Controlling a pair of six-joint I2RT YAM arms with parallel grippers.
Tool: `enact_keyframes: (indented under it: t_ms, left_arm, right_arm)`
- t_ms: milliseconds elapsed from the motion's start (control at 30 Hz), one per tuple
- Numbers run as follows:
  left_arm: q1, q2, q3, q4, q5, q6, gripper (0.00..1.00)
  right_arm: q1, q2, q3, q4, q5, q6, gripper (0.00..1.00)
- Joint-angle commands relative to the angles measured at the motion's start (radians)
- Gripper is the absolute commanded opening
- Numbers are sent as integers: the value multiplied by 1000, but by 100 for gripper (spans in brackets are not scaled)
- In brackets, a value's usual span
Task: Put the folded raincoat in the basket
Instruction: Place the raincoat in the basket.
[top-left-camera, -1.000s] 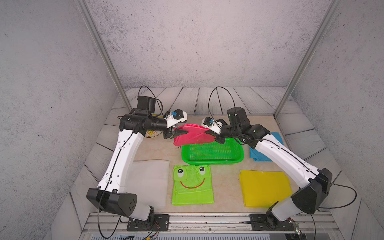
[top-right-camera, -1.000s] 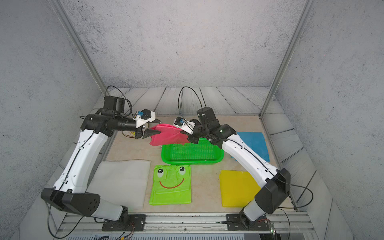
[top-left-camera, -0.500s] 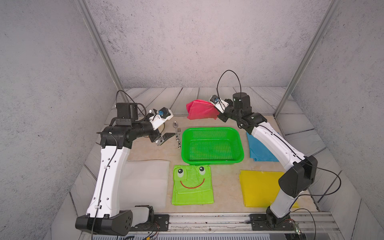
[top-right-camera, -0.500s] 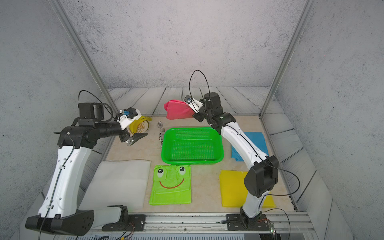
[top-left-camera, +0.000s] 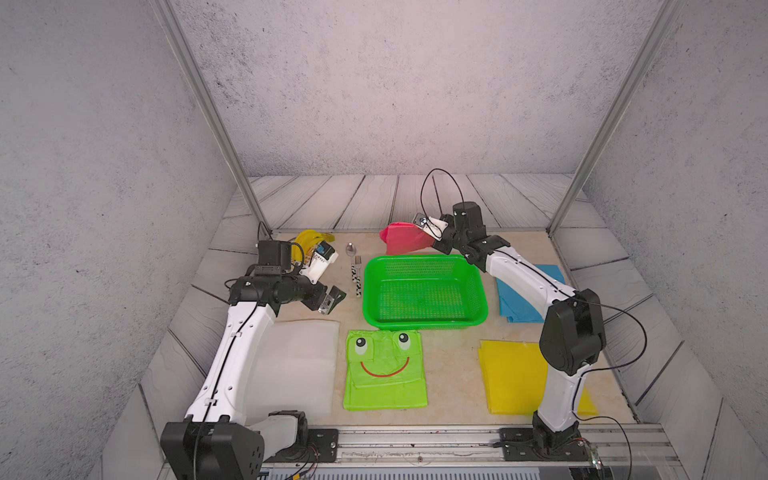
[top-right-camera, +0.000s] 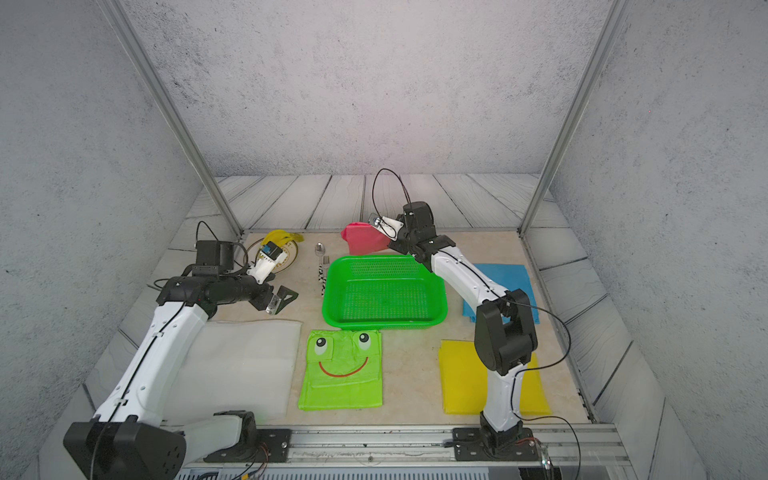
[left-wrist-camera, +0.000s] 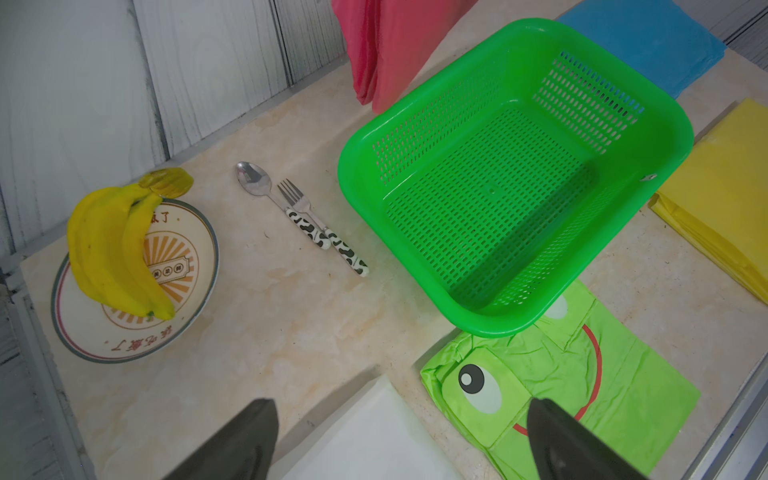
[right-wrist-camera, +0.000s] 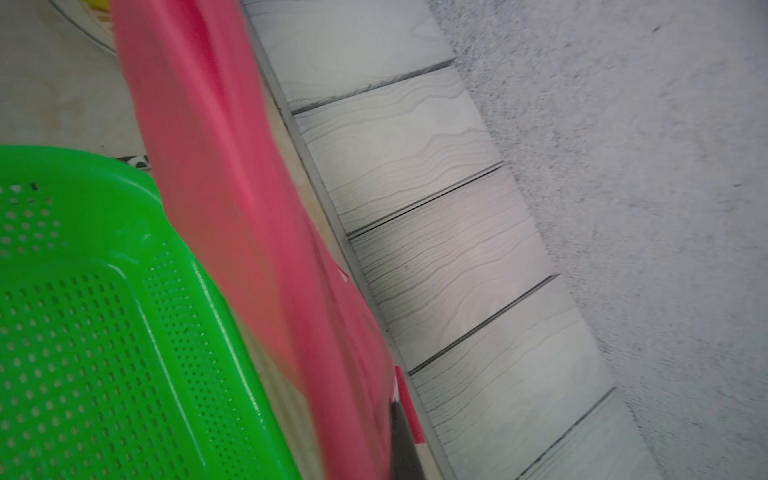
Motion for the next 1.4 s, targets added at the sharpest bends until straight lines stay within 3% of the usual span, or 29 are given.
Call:
enact_keyframes:
  t_ms: [0, 300, 533, 767, 933, 1367]
  left_arm:
    - [8, -23, -33, 45, 21, -57, 100]
    - [9, 3, -71, 85, 90, -74, 100]
    - [9, 0, -102, 99, 80, -65, 100]
    - [10, 9, -118, 106, 82, -65, 100]
    - [8, 14, -112, 98, 75, -61, 99]
    - [9, 48, -89, 80, 69, -46, 100]
  right_arm:
    - [2, -75, -92, 34, -103, -31, 0]
    - [37, -203, -356, 54, -135, -108, 0]
    - [102, -213, -462, 56, -34, -139, 0]
    - [150, -150, -497, 48, 70, -137, 1]
    - [155, -146, -527, 59, 103, -123, 7]
    - [155, -152, -560, -11, 53, -49, 15]
